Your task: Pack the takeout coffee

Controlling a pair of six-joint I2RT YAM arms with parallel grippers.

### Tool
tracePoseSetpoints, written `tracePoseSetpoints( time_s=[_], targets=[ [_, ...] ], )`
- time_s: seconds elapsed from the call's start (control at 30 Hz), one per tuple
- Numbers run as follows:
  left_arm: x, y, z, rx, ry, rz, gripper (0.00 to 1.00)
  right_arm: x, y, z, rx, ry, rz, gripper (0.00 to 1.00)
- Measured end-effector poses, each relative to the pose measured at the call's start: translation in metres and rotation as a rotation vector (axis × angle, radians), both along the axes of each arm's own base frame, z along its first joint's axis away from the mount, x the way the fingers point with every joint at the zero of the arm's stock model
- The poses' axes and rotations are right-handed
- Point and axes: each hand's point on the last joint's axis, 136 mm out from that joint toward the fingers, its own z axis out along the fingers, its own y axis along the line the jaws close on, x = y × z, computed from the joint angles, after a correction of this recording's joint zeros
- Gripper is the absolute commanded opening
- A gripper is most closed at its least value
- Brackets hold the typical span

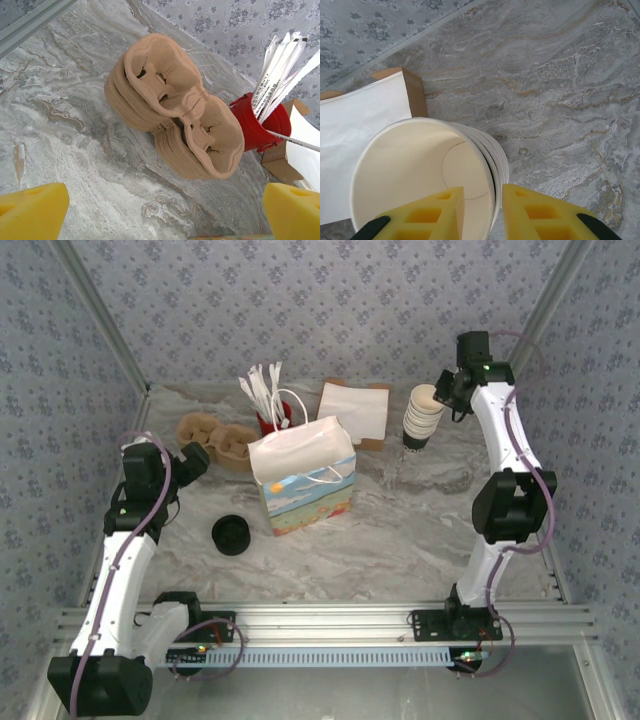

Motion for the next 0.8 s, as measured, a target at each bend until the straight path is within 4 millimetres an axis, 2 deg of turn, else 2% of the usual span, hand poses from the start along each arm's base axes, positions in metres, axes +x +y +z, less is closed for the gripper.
tracePoseSetpoints(
  time_s=[0.2, 0.33, 0.47, 0.67, 0.8],
  targets=[
    [0.000, 0.000, 0.000, 0.000, 0.000, 0.000, 0.99, 0.003, 0.001, -0.013, 0.000, 0.029, 0.004, 0.19],
    [0.000, 0.000, 0.000, 0.000, 0.000, 0.000, 0.99, 0.003, 0.002, -0.014, -0.002, 0.031, 0.007, 0.10],
    [0.000, 0.000, 0.000, 0.000, 0.000, 0.000, 0.99, 0.003, 0.003, -0.012, -0.001, 0.031, 0.006, 0.06],
    [0.000, -0.001, 0.000, -0.002, 0.000, -0.003, 0.99, 0.005, 0.003, 0.011, -0.004, -0.008, 0.012, 0.02],
    [0.000, -0.002, 0.000, -0.006, 0.001, -0.010, 0.99, 0.005, 0.003, 0.035, -0.007, -0.045, 0.018, 0.01]
  ],
)
